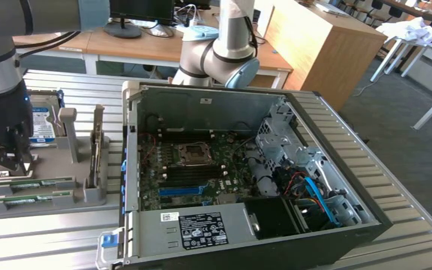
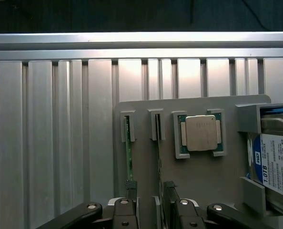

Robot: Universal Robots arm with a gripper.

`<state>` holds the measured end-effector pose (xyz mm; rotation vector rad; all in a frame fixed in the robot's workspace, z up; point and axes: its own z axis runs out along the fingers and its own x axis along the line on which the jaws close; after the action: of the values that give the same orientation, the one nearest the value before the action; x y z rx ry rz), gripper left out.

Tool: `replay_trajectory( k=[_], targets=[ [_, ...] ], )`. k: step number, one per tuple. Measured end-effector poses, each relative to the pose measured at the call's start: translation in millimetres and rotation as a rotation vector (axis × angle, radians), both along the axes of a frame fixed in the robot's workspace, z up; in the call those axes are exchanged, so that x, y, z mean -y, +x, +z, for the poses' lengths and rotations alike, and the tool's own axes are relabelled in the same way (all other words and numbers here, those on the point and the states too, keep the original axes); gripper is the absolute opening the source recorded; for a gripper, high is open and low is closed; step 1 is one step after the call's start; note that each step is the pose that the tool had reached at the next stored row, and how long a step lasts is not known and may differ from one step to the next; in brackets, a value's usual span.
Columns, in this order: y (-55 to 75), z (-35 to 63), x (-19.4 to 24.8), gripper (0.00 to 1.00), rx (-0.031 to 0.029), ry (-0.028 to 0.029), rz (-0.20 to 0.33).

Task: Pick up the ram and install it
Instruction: 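Pick up the ram and move it above insertion slot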

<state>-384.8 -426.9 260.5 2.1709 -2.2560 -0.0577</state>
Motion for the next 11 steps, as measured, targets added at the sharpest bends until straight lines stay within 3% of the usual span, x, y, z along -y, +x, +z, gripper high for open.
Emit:
replay_trajectory(
  k=[7,11],
  targets=[
    [0.0,-3.0,0.0,0.36,-0.0001,-0.0001,0.003],
    [-0.1,-3.0,2.9,0.36,-0.0001,-0.0002,0.003]
  ],
)
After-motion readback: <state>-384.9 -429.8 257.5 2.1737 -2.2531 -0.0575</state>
